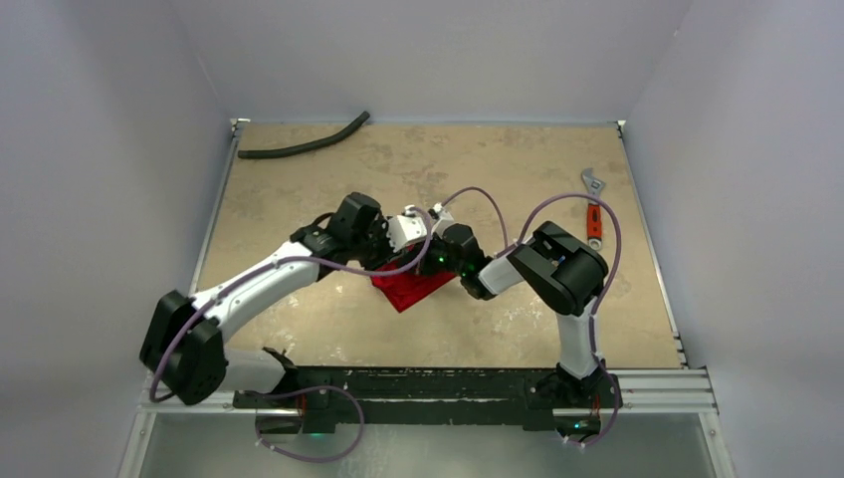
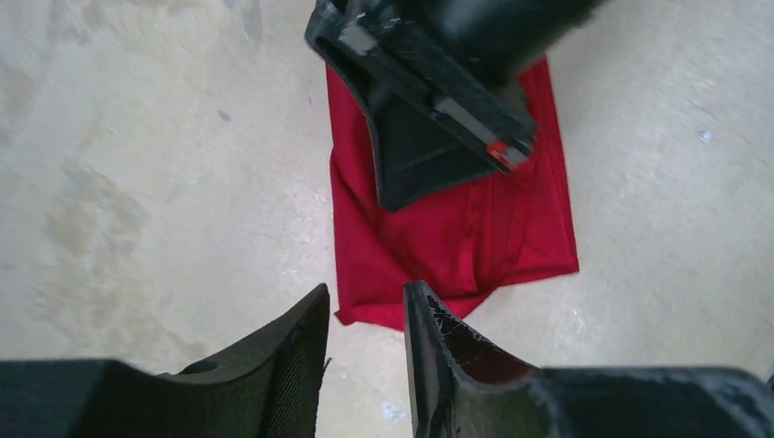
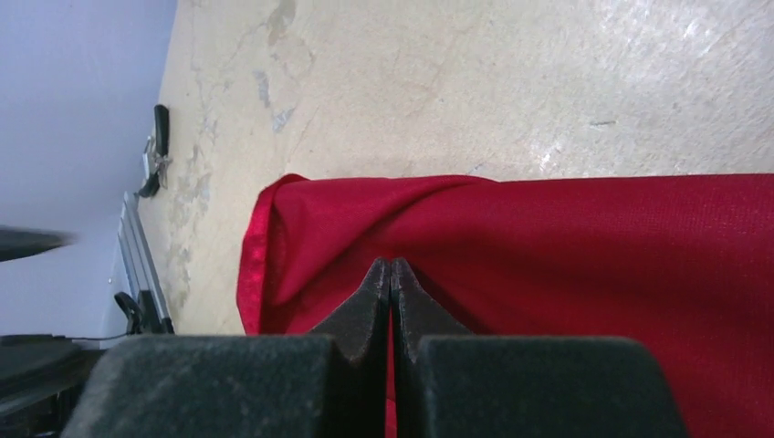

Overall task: Fold the napkin into a case and place the utensils inside
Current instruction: Smooth out the 2/3-rectangle-folded napkin at the center of the board.

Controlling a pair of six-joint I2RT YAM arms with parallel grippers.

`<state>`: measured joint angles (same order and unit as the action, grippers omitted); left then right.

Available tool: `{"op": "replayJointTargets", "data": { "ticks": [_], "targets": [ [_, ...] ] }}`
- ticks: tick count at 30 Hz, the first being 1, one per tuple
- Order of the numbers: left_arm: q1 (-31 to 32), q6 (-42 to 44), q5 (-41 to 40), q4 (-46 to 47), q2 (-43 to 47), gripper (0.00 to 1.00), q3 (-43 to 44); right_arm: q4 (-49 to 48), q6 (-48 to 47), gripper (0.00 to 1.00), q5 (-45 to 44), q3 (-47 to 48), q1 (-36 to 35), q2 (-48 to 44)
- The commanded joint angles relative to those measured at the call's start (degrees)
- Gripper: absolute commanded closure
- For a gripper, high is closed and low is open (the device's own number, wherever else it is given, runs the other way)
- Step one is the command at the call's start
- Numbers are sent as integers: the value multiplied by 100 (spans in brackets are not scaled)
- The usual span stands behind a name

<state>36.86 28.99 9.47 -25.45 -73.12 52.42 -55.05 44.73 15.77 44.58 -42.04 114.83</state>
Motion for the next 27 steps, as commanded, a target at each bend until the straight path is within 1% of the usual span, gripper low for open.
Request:
{"op": "replayJointTargets", "data": {
  "ticks": [1, 4, 8, 10, 13, 16, 21, 24, 27],
  "targets": [
    [-381, -1381, 43, 100, -847, 68, 532, -466, 100, 100, -432, -51, -131, -404],
    [-573, -1551, 223, -19, -1112, 72, 747, -362, 57, 100, -269, -131, -139, -647],
    [-575, -1522, 624, 180, -1087, 72, 403, -181, 81, 100, -237, -300, -10, -1101],
    [-578, -1570, 876, 257, -1105, 72, 268, -55, 84, 100, -232, -401, 156, -1311],
    [-528, -1470, 1177, 352, -1091, 71, 57, 214, 39, 100, -56, -411, 572, -1374],
    [-483, -982, 982, 351, -1170, 71, -144, 521, -95, 100, 302, -184, 928, -1093],
    [-480, -131, 577, 321, -1382, 71, -393, 602, -267, 100, 420, -127, 1222, -722],
    [-476, 459, 200, 235, -1565, 73, -526, 603, -284, 100, 302, -256, 1325, -616],
    [-484, 1057, -194, 270, -1662, 75, -668, 569, -221, 100, 128, -552, 1386, -765]
  ]
}}
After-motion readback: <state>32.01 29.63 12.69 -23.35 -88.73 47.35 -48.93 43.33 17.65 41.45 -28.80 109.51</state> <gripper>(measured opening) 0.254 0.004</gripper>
